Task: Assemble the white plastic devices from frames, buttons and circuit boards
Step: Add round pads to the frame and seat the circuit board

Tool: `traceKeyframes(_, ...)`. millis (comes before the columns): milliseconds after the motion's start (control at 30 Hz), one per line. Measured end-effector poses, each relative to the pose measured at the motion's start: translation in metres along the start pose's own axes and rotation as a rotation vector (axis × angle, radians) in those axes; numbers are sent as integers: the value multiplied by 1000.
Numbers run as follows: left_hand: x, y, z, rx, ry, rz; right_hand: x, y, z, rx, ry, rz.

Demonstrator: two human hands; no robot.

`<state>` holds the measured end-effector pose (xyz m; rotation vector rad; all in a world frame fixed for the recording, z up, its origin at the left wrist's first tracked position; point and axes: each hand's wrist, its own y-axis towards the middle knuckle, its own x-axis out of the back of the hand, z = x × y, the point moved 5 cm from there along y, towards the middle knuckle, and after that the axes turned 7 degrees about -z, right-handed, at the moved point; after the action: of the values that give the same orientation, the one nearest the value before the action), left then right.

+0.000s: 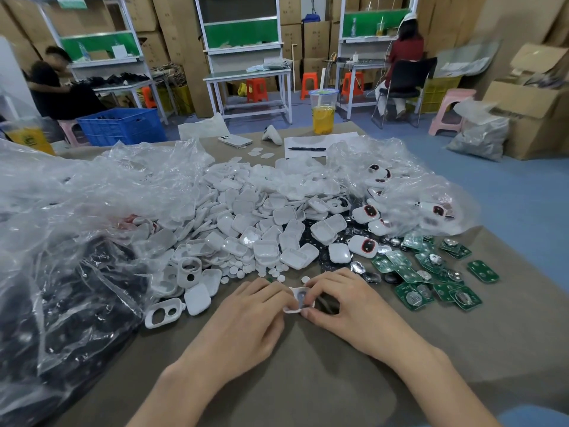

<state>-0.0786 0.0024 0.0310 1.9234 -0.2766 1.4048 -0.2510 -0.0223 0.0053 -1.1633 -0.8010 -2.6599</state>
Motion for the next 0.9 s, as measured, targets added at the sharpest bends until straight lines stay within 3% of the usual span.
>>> traceKeyframes(333, 11, -7, 26, 160, 9, -263, -1, -1, -1, -11, -23, -10)
traceKeyframes(500, 14, -5, 45, 307, -62, -219, 1, -1, 1, -20, -52, -45)
traceKeyframes(667, 7, -1, 25, 150, -146, -135, 2, -1, 1, -19, -53, -50)
traceKeyframes(900, -4, 8, 22, 52, -36, -48, 2, -1, 1, -20, -37, -65)
